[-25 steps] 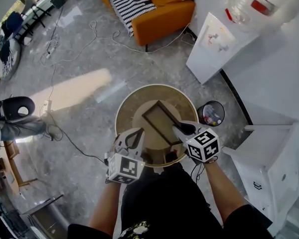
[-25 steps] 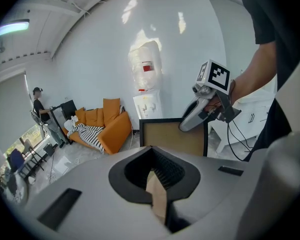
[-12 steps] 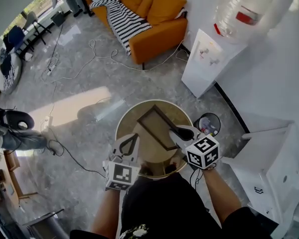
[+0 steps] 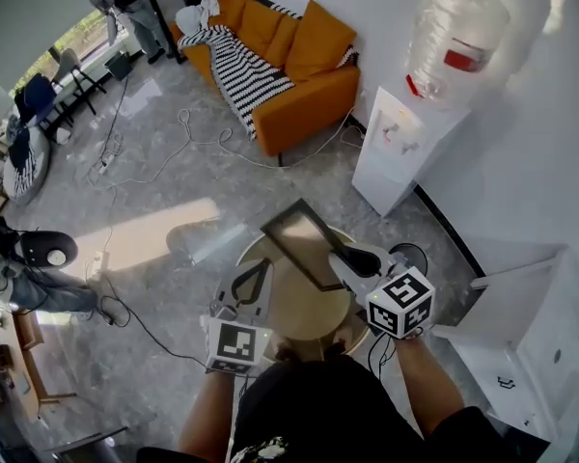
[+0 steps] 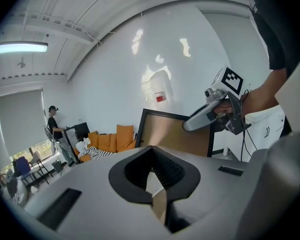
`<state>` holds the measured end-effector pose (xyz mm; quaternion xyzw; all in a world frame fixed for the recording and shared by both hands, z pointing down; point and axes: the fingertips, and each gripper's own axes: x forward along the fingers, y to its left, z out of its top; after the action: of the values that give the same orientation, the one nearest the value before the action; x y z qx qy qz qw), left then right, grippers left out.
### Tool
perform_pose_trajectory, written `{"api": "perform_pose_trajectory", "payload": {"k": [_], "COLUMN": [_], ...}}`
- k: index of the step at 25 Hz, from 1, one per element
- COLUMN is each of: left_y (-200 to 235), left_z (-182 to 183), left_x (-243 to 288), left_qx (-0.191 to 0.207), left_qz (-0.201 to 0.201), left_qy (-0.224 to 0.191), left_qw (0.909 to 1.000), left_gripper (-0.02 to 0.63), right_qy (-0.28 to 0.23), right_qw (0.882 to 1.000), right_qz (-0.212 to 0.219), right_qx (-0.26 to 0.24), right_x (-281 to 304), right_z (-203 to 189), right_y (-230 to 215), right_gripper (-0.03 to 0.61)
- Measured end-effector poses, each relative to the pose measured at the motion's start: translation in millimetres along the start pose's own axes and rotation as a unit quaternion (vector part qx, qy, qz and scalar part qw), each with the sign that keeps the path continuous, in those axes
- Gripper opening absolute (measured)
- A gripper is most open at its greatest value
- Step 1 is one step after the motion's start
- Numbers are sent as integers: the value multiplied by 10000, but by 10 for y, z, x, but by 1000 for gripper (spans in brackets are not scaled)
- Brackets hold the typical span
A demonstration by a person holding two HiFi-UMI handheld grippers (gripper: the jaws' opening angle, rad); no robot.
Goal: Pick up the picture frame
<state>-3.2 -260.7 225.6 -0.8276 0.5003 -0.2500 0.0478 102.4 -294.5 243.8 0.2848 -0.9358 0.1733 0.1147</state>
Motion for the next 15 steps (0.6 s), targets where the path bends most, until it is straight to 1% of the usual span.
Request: {"api": "perform_pose_trajectory", "payload": {"k": [2,3,5,8,11,12,15], "left_y": [50,72,113,174,207,218,256], "left_z": [112,164,262,372,534,583,677], "left_x": [-11,-22,-52,-84,-127,-132,-125], "left_qx": [53,0,-308,-845,-1230,-1250,-901], "left_qz": [77,112,182,276,367,375,365], "left_qy": [-104,-171,-334,-652,-768,-816,-1020], "left_qw": [9999,9998,9988,9939,9887,9881,9900], "left_gripper": [14,14,14,14,14,14,14], "right_qy": [-120,-175,-284,-437,-554,-630,-873], "right_qw": [9999,9998,9994,9987,9973,9966,9941], "right_qz": [-18,-31,-50,-79,-180,-211,-312], "right_qx": [-95,-132,-175,-268,-448,-488,-567], "right_x": [-31,-51,-96,-154,-239,-267,-343], "right_z": [150,222,355,516,626,676,840], "right_y": [27,37,53,70,91,95,94], "right_gripper": [54,54,54,54,54,54,54]}}
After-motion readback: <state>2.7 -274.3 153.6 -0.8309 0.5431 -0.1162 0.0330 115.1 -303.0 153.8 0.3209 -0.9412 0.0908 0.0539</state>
